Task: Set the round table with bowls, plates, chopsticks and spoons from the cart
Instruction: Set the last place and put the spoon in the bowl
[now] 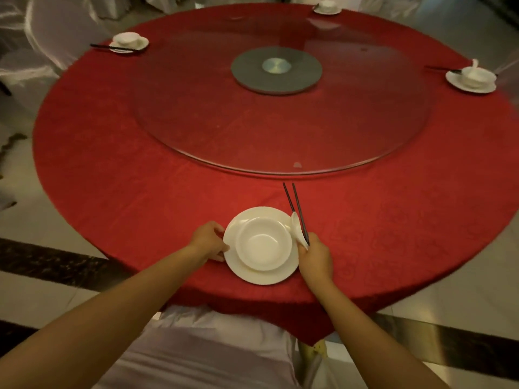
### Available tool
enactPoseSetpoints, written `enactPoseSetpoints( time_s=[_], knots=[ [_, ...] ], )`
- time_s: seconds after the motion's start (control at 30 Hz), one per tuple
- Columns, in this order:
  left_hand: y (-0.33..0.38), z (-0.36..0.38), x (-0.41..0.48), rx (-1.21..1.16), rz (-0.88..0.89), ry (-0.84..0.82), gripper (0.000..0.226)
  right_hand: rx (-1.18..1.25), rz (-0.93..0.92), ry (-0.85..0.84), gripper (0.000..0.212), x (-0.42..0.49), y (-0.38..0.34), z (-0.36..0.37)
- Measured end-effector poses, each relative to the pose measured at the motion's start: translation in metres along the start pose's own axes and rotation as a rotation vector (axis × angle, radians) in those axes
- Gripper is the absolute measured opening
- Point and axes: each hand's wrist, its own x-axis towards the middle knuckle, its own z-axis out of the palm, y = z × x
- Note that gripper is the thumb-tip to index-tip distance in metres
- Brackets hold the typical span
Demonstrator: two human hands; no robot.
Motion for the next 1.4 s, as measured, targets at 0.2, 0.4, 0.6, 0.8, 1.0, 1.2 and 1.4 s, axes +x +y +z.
enactPoseSetpoints(
  time_s=[0.2,0.4,0.6,0.8,1.0,1.2,1.4],
  knots=[
    [-0.002,-0.007,0.011,0.021,0.057,-0.013,0.031,-0.022,0.018,0.048,0.023,-0.001,-0.006,0.008],
    [-0.005,-0.008,0.011,0.005,0.058,0.002,0.033,-0.019,0.052,0.063,0.023,-0.004,-0.011,0.008],
    [-0.005,-0.012,0.010,-0.008,0.048,0.029,0.034,-0.004,0.050,0.033,0.023,-0.001,-0.018,0.010],
    [-0.007,-0.014,0.007,-0.048,0.048,0.047,0.037,0.020,0.048,0.025,0.023,-0.001,-0.017,0.012],
    [0.009,-0.023,-0.009,0.161,0.217,0.295,0.025,0.104,0.066,0.148,0.021,0.003,-0.003,-0.006],
    [0.047,0.004,-0.064,0.102,0.638,0.176,0.025,0.768,0.179,0.125,0.033,0.020,-0.036,-0.060],
    [0.055,0.063,-0.108,-0.202,0.258,-0.571,0.027,1.185,0.114,-0.238,0.032,0.009,-0.075,-0.060]
  ],
)
